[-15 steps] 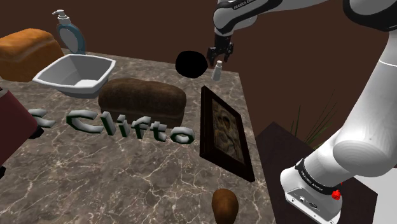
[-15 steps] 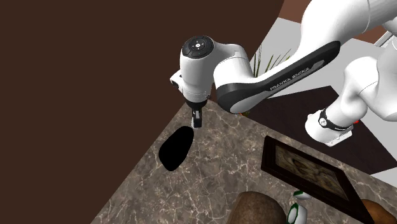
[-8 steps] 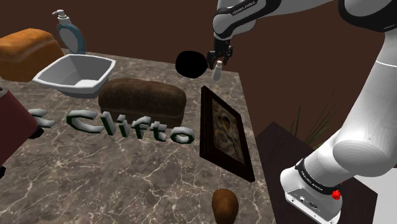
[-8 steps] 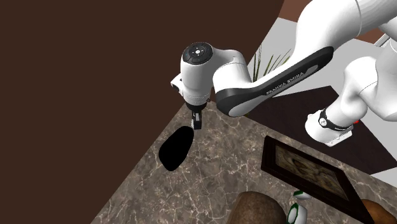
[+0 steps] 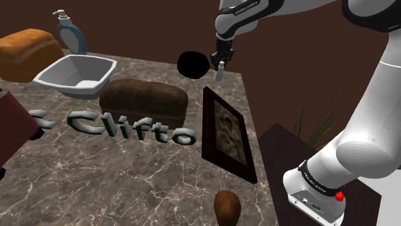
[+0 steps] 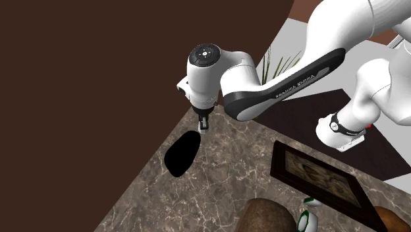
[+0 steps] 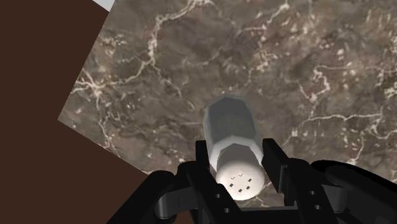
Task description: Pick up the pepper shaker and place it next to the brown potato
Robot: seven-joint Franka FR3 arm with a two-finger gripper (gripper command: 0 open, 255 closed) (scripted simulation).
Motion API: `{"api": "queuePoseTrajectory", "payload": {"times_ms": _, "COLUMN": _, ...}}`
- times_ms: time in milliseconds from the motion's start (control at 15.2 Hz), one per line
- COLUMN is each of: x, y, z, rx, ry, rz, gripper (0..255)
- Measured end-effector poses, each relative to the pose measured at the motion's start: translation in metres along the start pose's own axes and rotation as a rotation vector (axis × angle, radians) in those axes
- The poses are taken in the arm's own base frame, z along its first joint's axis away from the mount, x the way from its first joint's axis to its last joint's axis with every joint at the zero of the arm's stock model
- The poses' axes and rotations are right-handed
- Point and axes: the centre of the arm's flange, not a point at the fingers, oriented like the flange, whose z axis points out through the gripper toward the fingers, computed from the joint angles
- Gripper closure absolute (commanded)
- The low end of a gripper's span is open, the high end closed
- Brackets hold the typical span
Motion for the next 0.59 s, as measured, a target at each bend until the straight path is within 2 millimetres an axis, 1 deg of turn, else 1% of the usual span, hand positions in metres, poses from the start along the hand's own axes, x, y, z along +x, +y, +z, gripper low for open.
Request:
{"api": "queuePoseTrajectory", "payload": {"times_ms": 330, "x": 0.0, "y": 0.0, "z": 0.0, "rx": 0.0, "ry": 0.0, "rz": 0.0, "gripper": 255}}
{"api": "queuePoseTrajectory", "payload": {"times_ms": 594, "x": 0.0, "y": 0.002, "z": -0.016, "rx": 0.0, "ry": 0.0, "rz": 0.0, "gripper": 255}}
